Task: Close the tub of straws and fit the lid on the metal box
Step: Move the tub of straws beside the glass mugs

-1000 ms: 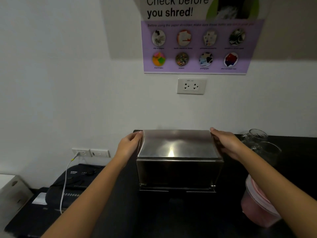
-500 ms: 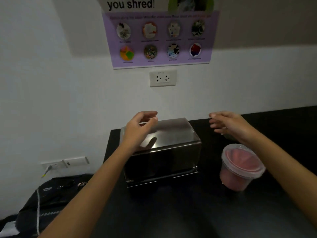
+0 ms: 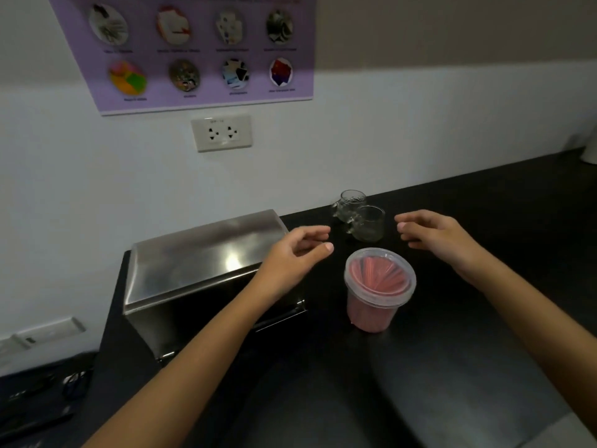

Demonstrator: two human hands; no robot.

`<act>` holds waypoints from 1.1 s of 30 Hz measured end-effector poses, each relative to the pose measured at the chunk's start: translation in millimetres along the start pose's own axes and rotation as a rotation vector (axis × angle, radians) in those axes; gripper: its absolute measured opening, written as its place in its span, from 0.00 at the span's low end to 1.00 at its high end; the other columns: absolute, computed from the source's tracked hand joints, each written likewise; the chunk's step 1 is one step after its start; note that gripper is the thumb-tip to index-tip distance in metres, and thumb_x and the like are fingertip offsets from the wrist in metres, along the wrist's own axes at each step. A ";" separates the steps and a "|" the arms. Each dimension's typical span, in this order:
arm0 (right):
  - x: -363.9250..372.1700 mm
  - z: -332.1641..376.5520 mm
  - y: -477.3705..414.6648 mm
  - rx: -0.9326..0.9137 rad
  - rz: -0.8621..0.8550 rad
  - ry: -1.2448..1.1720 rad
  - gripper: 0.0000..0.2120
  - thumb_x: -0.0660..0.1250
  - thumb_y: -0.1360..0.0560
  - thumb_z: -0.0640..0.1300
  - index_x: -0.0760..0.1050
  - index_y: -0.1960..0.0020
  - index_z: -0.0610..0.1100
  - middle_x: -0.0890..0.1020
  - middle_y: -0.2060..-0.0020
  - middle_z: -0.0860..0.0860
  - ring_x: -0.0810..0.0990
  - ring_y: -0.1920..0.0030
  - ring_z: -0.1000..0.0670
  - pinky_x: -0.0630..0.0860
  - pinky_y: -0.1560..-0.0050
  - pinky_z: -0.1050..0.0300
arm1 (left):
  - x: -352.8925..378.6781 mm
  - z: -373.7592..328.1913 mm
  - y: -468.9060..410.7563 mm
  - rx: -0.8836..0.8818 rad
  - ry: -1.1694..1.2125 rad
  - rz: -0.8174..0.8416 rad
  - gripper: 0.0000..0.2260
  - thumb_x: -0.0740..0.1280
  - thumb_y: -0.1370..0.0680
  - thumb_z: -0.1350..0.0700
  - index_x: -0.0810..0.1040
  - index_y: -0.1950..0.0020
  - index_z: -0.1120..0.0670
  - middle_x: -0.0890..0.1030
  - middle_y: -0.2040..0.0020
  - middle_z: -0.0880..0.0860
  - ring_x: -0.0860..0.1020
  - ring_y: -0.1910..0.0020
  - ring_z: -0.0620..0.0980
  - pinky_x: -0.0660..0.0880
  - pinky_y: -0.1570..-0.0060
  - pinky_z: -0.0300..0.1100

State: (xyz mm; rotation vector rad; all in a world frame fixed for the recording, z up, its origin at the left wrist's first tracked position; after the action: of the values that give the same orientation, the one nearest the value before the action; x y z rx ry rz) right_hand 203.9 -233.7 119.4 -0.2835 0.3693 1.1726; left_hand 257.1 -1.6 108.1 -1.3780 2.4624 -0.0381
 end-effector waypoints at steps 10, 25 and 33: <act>5.9 -72.1 -43.0 0.167 0.367 0.004 0.12 0.63 0.25 0.48 0.73 0.43 0.49 0.78 0.49 0.50 0.77 0.48 0.51 0.74 0.52 0.57 | 64.8 54.1 5.6 -0.500 0.137 -0.115 0.27 0.67 0.27 0.47 0.65 0.30 0.49 0.71 0.32 0.49 0.70 0.35 0.48 0.69 0.34 0.50; 22.3 -93.3 -44.0 0.201 0.711 -0.203 0.09 0.65 0.27 0.49 0.75 0.47 0.52 0.81 0.50 0.51 0.81 0.51 0.54 0.77 0.58 0.60 | 112.1 78.7 27.3 -0.474 0.423 -0.221 0.30 0.74 0.36 0.49 0.72 0.35 0.46 0.78 0.38 0.47 0.74 0.37 0.46 0.71 0.36 0.46; 32.6 -93.2 -57.2 0.214 0.640 -0.312 0.12 0.65 0.27 0.46 0.75 0.44 0.48 0.83 0.52 0.50 0.82 0.52 0.53 0.77 0.56 0.57 | 110.0 95.5 8.1 -0.415 0.168 -0.242 0.40 0.76 0.35 0.63 0.60 0.31 0.42 0.70 0.34 0.43 0.67 0.32 0.43 0.69 0.39 0.33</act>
State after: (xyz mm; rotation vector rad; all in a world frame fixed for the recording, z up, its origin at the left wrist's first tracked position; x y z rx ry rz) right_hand 255.8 -264.8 22.6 0.2264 0.3139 1.7596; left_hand 224.5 -76.6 -12.8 -1.9104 2.5171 0.3328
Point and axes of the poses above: each hand's wrist, its own y-axis away from the middle knuckle, its own x-axis out of the palm, z = x × y, the point moved 5 cm from there along -y, towards the middle knuckle
